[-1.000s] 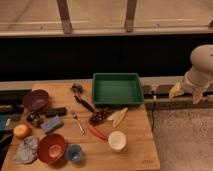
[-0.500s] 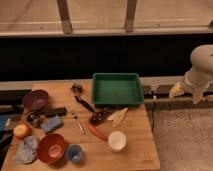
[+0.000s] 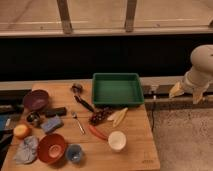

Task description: Place banana in tray

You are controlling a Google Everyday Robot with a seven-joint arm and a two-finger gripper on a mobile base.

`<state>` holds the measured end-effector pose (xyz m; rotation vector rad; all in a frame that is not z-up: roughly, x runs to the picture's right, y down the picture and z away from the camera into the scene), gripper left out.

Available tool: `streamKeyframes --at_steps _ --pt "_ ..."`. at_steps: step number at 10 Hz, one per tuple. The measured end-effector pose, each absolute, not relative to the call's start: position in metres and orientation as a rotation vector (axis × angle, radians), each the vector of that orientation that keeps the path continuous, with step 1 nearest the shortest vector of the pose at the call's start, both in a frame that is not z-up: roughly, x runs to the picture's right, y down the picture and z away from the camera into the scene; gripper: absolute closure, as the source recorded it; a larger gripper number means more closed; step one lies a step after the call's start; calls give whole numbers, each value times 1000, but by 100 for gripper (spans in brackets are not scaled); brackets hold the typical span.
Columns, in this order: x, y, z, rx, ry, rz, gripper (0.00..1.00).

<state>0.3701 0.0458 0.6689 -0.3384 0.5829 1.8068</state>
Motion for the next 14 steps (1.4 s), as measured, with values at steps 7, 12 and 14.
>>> streamKeyframes --at_steps 7,12,14 --pt "370 46 669 -338 583 1807 35" --pt "368 45 667 -327 576 1793 35" --pt "345 36 673 -317 570 1761 35"
